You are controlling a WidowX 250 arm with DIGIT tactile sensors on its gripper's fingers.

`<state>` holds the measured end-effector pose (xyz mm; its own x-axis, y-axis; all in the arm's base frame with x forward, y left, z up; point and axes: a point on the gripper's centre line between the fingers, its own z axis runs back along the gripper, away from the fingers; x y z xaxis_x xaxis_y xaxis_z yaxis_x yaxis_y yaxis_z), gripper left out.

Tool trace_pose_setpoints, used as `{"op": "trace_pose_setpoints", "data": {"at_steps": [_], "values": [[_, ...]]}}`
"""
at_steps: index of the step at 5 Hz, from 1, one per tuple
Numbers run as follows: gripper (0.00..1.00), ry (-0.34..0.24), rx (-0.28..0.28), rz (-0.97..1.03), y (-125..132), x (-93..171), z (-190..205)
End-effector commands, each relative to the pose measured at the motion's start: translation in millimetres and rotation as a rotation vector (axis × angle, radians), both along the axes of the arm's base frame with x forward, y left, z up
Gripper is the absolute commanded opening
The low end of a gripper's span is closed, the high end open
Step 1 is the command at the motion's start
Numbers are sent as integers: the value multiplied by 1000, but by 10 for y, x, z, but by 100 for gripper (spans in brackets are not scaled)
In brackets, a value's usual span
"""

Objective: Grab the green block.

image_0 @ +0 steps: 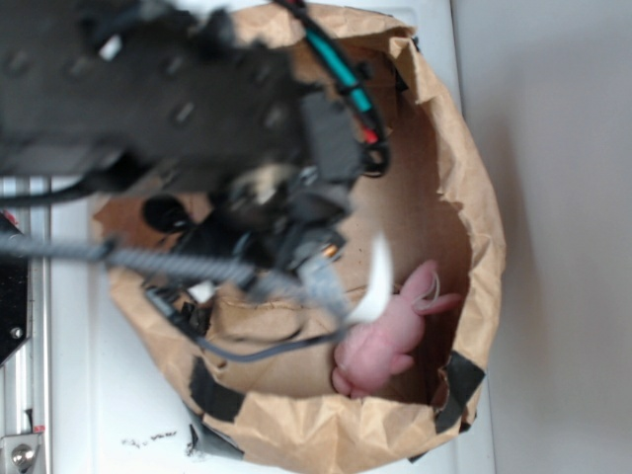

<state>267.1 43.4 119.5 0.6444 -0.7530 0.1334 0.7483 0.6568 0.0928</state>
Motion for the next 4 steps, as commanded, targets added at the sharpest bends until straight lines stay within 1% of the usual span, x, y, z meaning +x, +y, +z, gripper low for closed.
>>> {"op": "trace_pose_setpoints", "data": {"at_steps": [1,2,3,4], "values": [[100,-23,-55,30,359,515,90],[100,-88,-49,-27,364,446,-9],[100,-160,-23,-84,374,352,-144],[100,-184,-10,-106,330,367,-198]]}}
